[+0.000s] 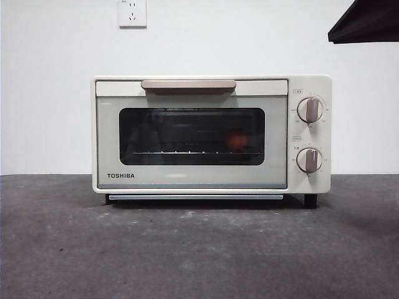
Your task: Eggoven
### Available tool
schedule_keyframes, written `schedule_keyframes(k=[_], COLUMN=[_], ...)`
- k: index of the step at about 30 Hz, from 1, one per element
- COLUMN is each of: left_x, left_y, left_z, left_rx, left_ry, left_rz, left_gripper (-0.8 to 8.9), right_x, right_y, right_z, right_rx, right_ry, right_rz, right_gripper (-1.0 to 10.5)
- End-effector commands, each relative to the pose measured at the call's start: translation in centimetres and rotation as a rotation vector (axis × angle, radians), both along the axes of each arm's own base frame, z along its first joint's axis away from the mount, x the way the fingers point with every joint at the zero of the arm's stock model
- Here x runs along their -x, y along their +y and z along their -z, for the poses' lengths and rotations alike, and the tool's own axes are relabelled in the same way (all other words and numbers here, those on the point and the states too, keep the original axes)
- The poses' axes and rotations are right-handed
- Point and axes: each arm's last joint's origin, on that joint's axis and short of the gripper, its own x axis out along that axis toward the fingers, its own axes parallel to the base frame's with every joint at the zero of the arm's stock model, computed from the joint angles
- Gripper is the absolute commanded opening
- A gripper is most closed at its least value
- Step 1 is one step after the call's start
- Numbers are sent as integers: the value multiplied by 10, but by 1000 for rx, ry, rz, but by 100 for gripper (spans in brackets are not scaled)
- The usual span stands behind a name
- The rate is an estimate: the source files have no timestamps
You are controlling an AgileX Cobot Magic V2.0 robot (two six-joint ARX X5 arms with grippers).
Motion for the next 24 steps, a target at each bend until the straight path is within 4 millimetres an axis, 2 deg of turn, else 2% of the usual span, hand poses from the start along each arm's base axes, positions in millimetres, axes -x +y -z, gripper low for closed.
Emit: schedule_keyframes(k=[1,6,14,19,24], left_x=[1,-1,-4,-6,-6], left_y=[2,3,3,4,3], left_z=[17,47,81,98,103], left_rx=[-17,-16,-17,5,28], left_ry=[0,44,167,241,298], left_rz=[-28,-42,-40,-40,-40], left_gripper=[8,8,8,8,8], right_x=[0,0,0,0,0], right_y=[1,1,1,1,1], right_z=[-1,-1,-1,-1,-1], right_rx=[3,3,3,3,3], right_ry=[-11,-11,-11,-11,-11], right_rz=[-6,-6,-6,-6,-6], right_gripper=[4,4,4,4,4])
